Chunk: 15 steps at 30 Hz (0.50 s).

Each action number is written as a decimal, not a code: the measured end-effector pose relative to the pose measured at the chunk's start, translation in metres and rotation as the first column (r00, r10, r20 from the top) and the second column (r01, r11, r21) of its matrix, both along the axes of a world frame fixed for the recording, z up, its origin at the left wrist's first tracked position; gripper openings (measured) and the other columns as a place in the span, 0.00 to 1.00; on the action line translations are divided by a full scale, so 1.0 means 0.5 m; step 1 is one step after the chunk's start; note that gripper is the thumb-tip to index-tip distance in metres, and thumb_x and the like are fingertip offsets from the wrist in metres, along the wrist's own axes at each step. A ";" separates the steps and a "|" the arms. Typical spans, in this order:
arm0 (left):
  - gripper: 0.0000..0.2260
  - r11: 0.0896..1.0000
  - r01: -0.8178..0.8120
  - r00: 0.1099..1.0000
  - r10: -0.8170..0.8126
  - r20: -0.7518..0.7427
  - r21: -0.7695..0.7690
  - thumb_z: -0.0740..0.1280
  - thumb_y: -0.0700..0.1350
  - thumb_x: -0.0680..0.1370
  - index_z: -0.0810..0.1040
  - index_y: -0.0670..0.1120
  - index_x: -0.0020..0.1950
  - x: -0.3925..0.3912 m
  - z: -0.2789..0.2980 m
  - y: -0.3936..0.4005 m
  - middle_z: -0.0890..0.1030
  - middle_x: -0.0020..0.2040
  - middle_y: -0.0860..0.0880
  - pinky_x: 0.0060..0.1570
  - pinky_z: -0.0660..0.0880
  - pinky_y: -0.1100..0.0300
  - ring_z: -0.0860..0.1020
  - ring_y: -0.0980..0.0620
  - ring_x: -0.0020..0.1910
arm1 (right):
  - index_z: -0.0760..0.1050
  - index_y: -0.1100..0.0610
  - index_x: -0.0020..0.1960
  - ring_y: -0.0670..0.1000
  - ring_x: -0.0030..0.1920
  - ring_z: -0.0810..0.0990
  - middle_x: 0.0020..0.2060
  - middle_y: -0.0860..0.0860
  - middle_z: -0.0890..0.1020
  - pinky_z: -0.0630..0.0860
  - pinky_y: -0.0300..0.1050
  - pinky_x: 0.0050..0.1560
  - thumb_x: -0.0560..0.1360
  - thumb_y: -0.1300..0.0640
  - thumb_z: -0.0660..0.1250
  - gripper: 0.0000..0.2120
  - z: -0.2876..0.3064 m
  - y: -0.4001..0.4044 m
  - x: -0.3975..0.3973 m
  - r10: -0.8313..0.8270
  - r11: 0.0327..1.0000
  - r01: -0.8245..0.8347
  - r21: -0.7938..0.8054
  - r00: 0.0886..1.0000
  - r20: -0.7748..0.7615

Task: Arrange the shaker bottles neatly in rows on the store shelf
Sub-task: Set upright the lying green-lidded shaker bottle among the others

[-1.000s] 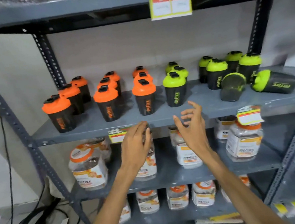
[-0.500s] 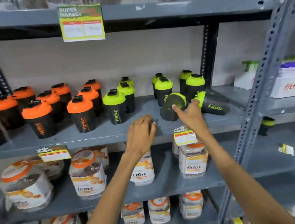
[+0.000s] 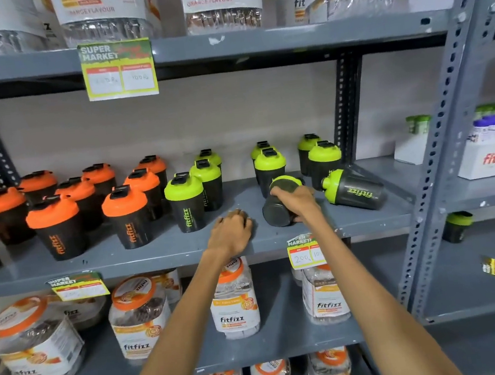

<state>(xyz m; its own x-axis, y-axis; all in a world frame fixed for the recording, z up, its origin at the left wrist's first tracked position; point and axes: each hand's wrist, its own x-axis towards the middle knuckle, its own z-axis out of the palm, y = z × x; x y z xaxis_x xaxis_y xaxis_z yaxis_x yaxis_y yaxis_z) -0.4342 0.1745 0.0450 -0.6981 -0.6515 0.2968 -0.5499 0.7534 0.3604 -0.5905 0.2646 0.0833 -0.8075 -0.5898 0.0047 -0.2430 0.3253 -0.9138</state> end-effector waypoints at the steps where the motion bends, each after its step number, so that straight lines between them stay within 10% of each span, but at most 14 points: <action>1: 0.15 1.000 -0.002 1.000 0.002 0.003 -0.001 0.53 0.49 0.81 0.77 0.44 0.54 0.000 -0.003 -0.002 0.79 0.60 0.41 0.62 0.67 0.46 0.76 0.40 0.59 | 0.75 0.60 0.62 0.60 0.57 0.80 0.61 0.58 0.77 0.81 0.59 0.55 0.53 0.33 0.69 0.45 -0.005 -0.002 -0.005 -0.007 0.999 0.008 -0.035 1.000 0.025; 6: 0.15 0.999 -0.004 1.000 0.006 0.024 -0.049 0.54 0.49 0.81 0.76 0.44 0.56 -0.009 -0.011 -0.005 0.79 0.60 0.41 0.63 0.66 0.48 0.76 0.40 0.60 | 0.82 0.59 0.44 0.56 0.46 0.85 0.43 0.57 0.86 0.83 0.58 0.47 0.53 0.43 0.74 0.25 -0.007 0.037 0.029 -0.026 0.982 0.039 -0.187 0.997 0.069; 15: 0.15 0.996 0.006 1.000 -0.004 0.023 -0.089 0.55 0.50 0.79 0.76 0.43 0.55 -0.009 -0.014 -0.009 0.79 0.58 0.41 0.64 0.66 0.47 0.76 0.40 0.59 | 0.63 0.61 0.66 0.61 0.65 0.67 0.62 0.59 0.69 0.68 0.52 0.64 0.56 0.54 0.81 0.44 -0.044 0.033 0.078 -0.311 0.928 0.182 -0.324 0.857 -0.410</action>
